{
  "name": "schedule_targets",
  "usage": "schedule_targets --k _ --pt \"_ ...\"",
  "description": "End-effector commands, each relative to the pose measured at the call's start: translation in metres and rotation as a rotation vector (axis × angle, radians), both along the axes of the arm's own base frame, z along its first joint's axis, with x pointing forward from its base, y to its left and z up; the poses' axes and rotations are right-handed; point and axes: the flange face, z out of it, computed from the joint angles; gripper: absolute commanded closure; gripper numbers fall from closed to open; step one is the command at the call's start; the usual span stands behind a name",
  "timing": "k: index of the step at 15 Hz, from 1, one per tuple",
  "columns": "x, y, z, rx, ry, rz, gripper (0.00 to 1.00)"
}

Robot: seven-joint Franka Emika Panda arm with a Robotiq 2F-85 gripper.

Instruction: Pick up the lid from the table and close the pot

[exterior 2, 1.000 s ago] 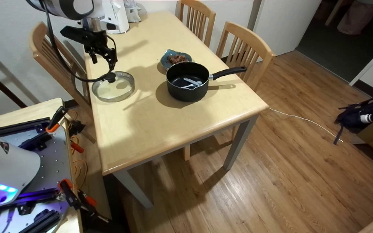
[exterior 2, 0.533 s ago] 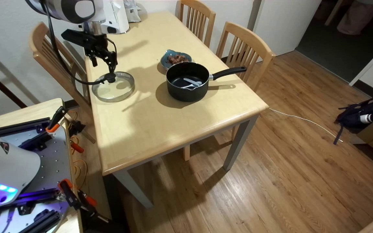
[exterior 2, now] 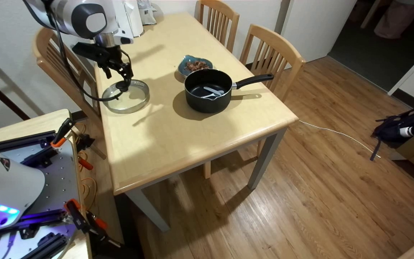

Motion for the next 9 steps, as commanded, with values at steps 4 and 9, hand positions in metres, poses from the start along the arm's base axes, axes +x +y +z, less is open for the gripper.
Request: schedule_targets --k 4,9 --pt "-0.003 -0.003 -0.017 0.008 -0.033 0.049 0.00" --pt "-0.005 -0.005 -0.022 -0.013 -0.044 0.053 0.40"
